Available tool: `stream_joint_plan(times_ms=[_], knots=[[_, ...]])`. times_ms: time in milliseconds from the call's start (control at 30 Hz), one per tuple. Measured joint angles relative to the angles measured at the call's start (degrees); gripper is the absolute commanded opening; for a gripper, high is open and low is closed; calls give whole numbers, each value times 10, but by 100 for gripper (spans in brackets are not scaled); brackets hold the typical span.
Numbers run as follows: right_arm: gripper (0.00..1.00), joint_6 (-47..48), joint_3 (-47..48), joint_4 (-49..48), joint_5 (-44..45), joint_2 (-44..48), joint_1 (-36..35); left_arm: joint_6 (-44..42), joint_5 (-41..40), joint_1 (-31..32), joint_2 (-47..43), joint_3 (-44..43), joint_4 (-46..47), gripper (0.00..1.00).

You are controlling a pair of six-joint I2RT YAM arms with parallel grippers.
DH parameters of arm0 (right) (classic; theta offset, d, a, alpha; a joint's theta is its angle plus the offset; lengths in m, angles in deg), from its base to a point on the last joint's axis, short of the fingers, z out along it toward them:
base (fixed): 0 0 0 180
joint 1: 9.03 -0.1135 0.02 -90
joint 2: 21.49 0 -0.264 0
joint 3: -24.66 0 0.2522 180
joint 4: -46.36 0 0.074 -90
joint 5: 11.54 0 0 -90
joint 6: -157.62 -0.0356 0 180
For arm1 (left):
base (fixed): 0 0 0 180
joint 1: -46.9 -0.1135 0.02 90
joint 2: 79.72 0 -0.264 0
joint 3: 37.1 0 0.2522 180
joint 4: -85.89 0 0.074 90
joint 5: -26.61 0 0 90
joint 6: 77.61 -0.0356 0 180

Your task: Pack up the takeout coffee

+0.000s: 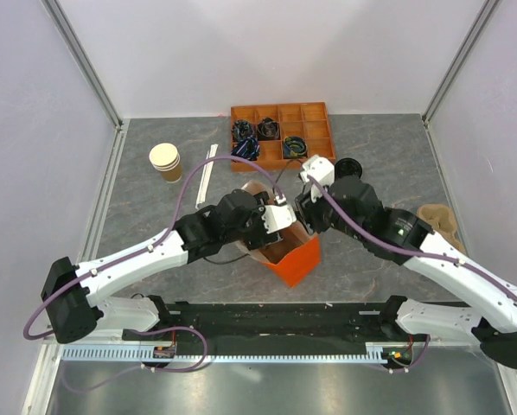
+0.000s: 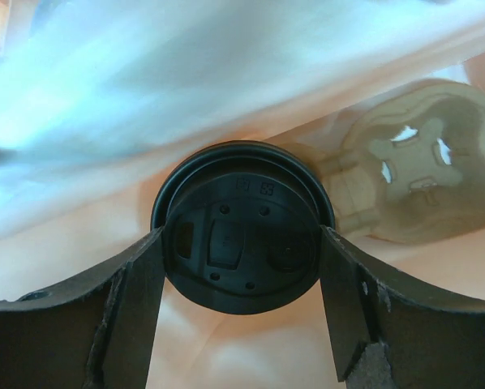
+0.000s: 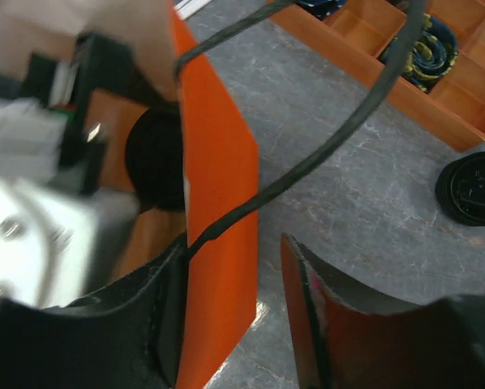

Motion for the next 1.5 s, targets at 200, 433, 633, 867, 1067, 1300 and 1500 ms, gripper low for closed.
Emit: stream_joint_plan(times_ms=[200,433,633,867,1067,1300,1500], knots=[[61,-17,48,23,-92,-52,85,0,10,0,-1,2,-5,21],[72,-7,91,55,-209,-95,108,-3,15,0,-17,23,-3,21],[85,14,151,88,-273,-147,130,-14,24,0,-28,35,-1,20],[91,45,209,129,-326,-193,143,-24,32,-3,-47,40,0,20],[82,65,270,151,-356,-240,143,-39,42,-4,-53,40,1,20],[72,76,289,168,-367,-277,142,-47,44,-4,-54,40,0,20],[71,89,300,181,-358,-286,141,-54,44,-4,-57,38,-4,20]])
